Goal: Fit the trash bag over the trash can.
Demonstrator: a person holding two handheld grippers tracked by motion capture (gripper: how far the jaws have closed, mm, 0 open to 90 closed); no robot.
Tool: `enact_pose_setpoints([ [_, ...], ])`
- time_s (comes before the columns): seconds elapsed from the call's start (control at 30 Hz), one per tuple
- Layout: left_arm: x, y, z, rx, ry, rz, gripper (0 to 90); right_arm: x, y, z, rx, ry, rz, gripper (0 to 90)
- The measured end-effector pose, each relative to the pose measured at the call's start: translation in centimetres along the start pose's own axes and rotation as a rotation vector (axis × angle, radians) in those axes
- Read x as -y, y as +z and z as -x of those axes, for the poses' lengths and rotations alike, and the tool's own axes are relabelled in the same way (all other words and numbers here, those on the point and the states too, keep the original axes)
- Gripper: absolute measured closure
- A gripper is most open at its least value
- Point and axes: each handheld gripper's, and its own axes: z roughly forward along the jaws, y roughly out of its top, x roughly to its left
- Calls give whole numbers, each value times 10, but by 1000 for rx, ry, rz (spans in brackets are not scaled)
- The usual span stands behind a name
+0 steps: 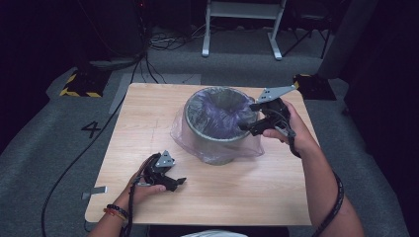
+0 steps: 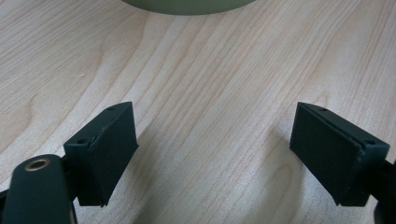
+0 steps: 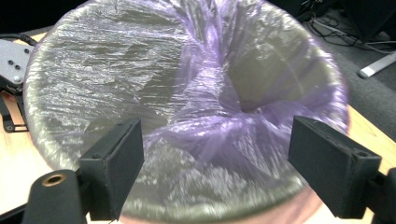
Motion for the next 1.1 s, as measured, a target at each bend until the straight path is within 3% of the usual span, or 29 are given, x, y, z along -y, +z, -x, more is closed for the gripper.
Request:
enact_pose_setpoints([
  [0.4,0,0,0,0,1,1,145,27,-22,0,10,-3,40,179],
  [0.63,0,0,0,1,0,1,145,43,-27,-5,2,-18,41,176],
  [1.1,0,0,0,0,0,1,145,89,-14,-10,25,-17,-63,175],
])
